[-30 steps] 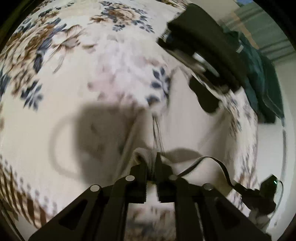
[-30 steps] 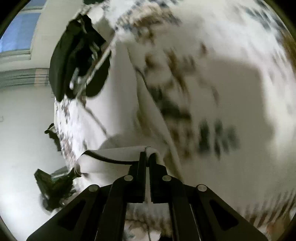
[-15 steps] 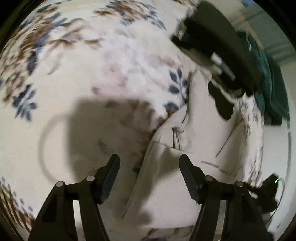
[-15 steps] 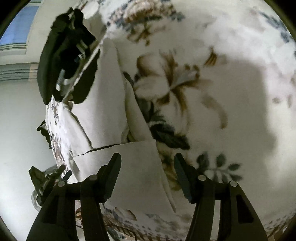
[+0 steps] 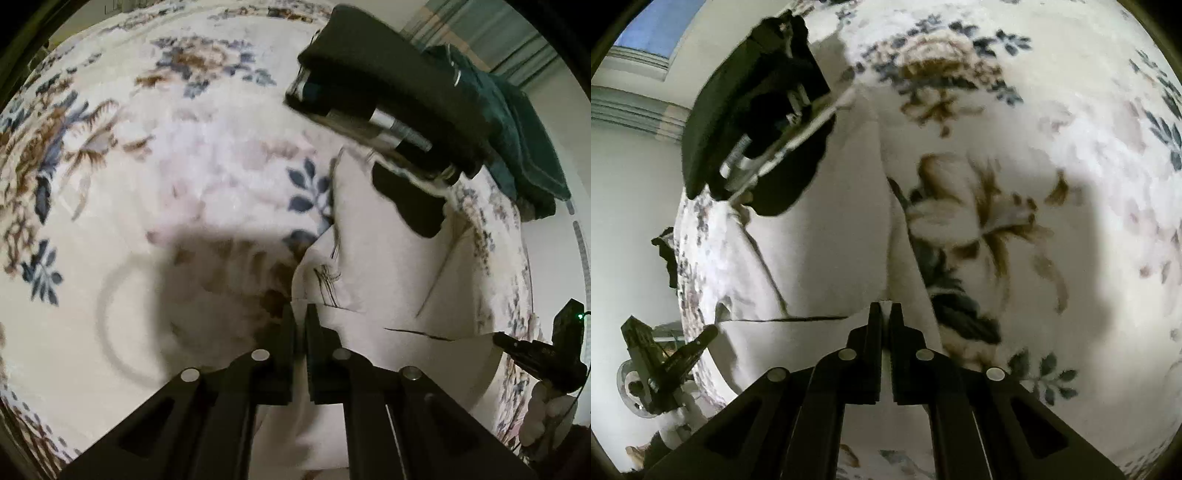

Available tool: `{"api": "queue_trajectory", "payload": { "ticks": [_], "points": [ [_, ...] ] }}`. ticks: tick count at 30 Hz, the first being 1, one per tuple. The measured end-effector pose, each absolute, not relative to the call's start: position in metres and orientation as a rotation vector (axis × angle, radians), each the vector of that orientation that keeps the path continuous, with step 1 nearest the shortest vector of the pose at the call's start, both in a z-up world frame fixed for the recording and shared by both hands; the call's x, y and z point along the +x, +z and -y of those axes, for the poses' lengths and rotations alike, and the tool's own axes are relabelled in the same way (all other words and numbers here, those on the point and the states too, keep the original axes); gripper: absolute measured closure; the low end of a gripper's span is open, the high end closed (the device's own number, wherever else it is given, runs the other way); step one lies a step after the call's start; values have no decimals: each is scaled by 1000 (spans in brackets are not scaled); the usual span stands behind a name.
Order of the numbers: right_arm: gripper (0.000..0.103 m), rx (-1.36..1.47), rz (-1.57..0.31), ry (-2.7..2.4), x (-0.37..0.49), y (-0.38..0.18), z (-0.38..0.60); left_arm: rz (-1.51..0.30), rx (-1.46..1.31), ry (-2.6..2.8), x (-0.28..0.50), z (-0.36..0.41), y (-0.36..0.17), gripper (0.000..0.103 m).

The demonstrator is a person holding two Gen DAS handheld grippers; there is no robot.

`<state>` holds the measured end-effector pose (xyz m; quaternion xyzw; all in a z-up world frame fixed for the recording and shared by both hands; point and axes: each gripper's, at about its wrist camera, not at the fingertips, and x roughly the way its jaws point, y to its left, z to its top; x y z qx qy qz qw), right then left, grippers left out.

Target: Fold small clothes

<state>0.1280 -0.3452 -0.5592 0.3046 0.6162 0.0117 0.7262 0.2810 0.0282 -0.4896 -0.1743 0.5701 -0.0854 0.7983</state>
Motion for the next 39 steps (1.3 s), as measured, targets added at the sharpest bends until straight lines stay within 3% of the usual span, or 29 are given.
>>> {"api": "queue_trajectory", "payload": {
  "ticks": [7,13,21,22,24,26,27,28,33,39],
  "points": [
    [100,669,-1320,12,145,-542,372,-1192,-425,-157,299,-46,-486,101],
    [100,620,-1400,-67,175,-576,363,-1252,-428,-148,325,-38,-525,101],
    [99,633,-1497,-77,209,-600,351,-1311,-403,-153,343,-29,-530,99],
    [96,643,-1516,-82,213,-602,350,-1314,-404,-148,344,-30,-527,97],
    [87,658,-1527,-89,221,-598,350,-1324,-392,-123,348,-31,-518,83],
    [55,680,-1506,-91,228,-587,354,-1309,-396,-139,354,-31,-507,49],
    [48,694,-1489,-89,230,-582,355,-1284,-399,-158,358,-30,-499,45],
    [41,702,-1472,-90,233,-576,357,-1264,-393,-184,365,-26,-493,43],
    [41,657,-1428,-85,277,-558,361,-1247,-269,-261,410,7,-490,42],
    [41,548,-1416,-66,372,-575,361,-1264,-98,-295,465,49,-516,42]
  ]
}}
